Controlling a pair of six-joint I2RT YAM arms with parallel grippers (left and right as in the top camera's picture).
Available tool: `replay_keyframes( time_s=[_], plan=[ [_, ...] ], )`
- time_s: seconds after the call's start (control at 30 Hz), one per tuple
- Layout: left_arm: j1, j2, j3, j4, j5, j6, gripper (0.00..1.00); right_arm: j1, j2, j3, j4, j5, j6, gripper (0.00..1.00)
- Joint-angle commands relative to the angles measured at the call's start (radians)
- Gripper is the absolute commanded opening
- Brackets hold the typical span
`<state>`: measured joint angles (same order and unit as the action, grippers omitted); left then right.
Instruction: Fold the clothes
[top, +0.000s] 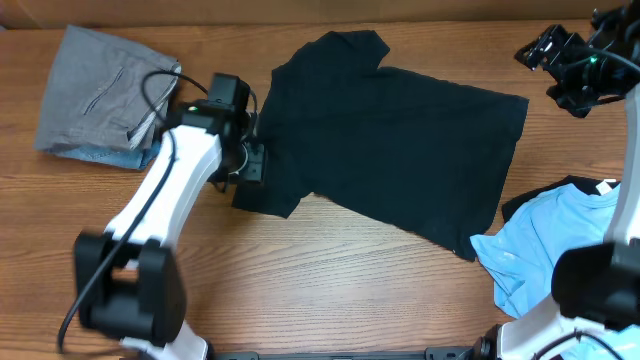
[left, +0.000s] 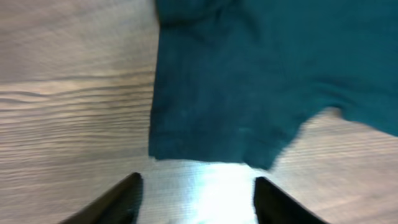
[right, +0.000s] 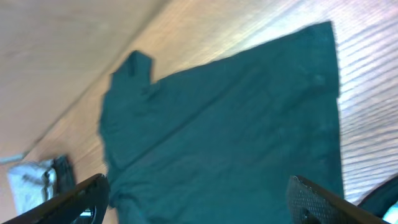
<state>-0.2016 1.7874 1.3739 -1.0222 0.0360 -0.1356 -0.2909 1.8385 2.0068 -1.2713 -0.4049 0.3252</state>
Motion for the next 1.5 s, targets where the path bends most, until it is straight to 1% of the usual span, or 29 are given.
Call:
replay_keyframes(
  time_s=[0.0,0.07,0.1,0.13,0.23,0.27,0.3,0.37,0.4,0.47,0.5,0.57,0.67,0.73,0.8,0.83,0.93,0.97,1.0,1.07,1.1,1.13,1.17,1.2,1.27,1.3,1.33,1.43,1.47],
  plan=[
    [0.02,0.137,-0.013,0.028,-0.024,-0.037,0.68,0.011,-0.053,0.024,-0.019,-0.019,-0.02,0.95],
    [0.044,0.228,-0.013,0.069,0.005,-0.037,0.68,0.011,-0.055,0.024,-0.032,-0.019,-0.02,0.95],
    [0.05,0.251,-0.013,0.077,0.025,-0.037,0.67,0.011,-0.055,0.024,-0.035,-0.019,-0.02,0.95],
    [0.056,0.282,-0.013,0.085,0.052,-0.036,0.63,0.011,-0.055,0.024,-0.038,-0.019,-0.02,0.95],
    [0.057,0.33,-0.013,0.093,0.059,-0.036,0.59,0.011,-0.055,0.024,-0.039,-0.019,-0.02,0.95],
    [0.057,0.336,-0.013,0.093,0.051,-0.037,0.55,0.011,-0.055,0.024,-0.039,-0.019,-0.02,0.95],
    [0.057,0.345,-0.013,0.092,0.042,-0.037,0.41,0.011,-0.055,0.024,-0.039,-0.019,-0.02,0.95],
    [0.06,0.346,-0.013,0.072,0.033,-0.037,0.04,0.011,-0.055,0.024,-0.04,-0.015,-0.02,0.95],
    [0.065,0.346,-0.013,0.058,0.031,-0.047,0.04,0.011,-0.055,0.024,-0.041,-0.016,-0.02,0.95],
    [0.088,0.344,-0.013,0.015,-0.013,-0.128,0.04,0.011,-0.055,0.024,-0.044,-0.015,-0.02,0.95],
    [0.115,0.342,-0.013,-0.022,-0.046,-0.177,0.04,0.011,-0.055,0.024,-0.045,-0.016,-0.02,0.95],
    [0.177,0.336,-0.013,-0.084,-0.08,-0.214,0.04,0.011,-0.055,0.024,-0.044,-0.015,-0.021,0.95],
    [0.282,0.327,-0.013,-0.157,-0.095,-0.221,0.04,0.011,-0.055,0.024,-0.044,-0.014,-0.043,0.95],
    [0.376,0.325,-0.013,-0.208,-0.092,-0.219,0.04,0.011,-0.055,0.024,-0.047,0.003,-0.042,0.95],
    [0.439,0.32,-0.013,-0.248,-0.088,-0.202,0.04,0.011,-0.055,0.024,-0.051,0.016,-0.043,0.96],
    [0.46,0.317,-0.013,-0.257,-0.087,-0.196,0.05,0.011,-0.055,0.024,-0.052,0.023,-0.043,0.96],
    [0.495,0.295,-0.013,-0.25,-0.037,-0.123,0.04,0.011,-0.054,0.022,-0.05,0.023,-0.042,0.96],
    [0.492,0.282,-0.013,-0.245,-0.034,-0.118,0.06,0.011,-0.054,0.019,-0.051,0.023,-0.042,0.97],
    [0.486,0.272,-0.013,-0.241,-0.034,-0.117,0.12,0.011,-0.054,0.012,-0.052,0.023,-0.042,0.99],
    [0.46,0.241,-0.013,-0.227,-0.019,-0.099,0.3,0.012,-0.051,-0.008,-0.057,0.03,-0.04,0.99],
    [0.447,0.225,-0.013,-0.221,-0.012,-0.095,0.34,0.013,-0.05,-0.018,-0.06,0.039,-0.036,0.98],
    [0.434,0.207,-0.013,-0.218,-0.006,-0.09,0.41,0.016,-0.048,-0.032,-0.063,0.054,-0.032,0.97],
    [0.415,0.177,-0.012,-0.213,0.003,-0.082,0.58,0.02,-0.045,-0.074,-0.062,0.092,-0.004,0.95],
    [0.381,0.113,-0.003,-0.22,0.039,-0.077,0.73,0.027,-0.045,-0.168,-0.042,0.105,0.015,0.86],
    [0.363,0.067,0.009,-0.229,0.066,-0.077,0.78,0.035,-0.045,-0.238,-0.031,0.105,0.019,0.78],
    [0.35,0.023,0.021,-0.235,0.086,-0.076,0.81,0.046,-0.045,-0.31,-0.021,0.104,0.019,0.71],
    [0.344,-0.003,0.027,-0.238,0.097,-0.072,0.81,0.054,-0.045,-0.348,-0.02,0.104,0.019,0.67],
    [0.333,-0.061,0.042,-0.248,0.1,-0.073,0.81,0.087,-0.045,-0.459,-0.029,0.086,0.014,0.6],
    [0.33,-0.095,0.047,-0.249,0.1,-0.07,0.82,0.121,-0.045,-0.537,-0.031,0.06,-0.002,0.59]
  ],
)
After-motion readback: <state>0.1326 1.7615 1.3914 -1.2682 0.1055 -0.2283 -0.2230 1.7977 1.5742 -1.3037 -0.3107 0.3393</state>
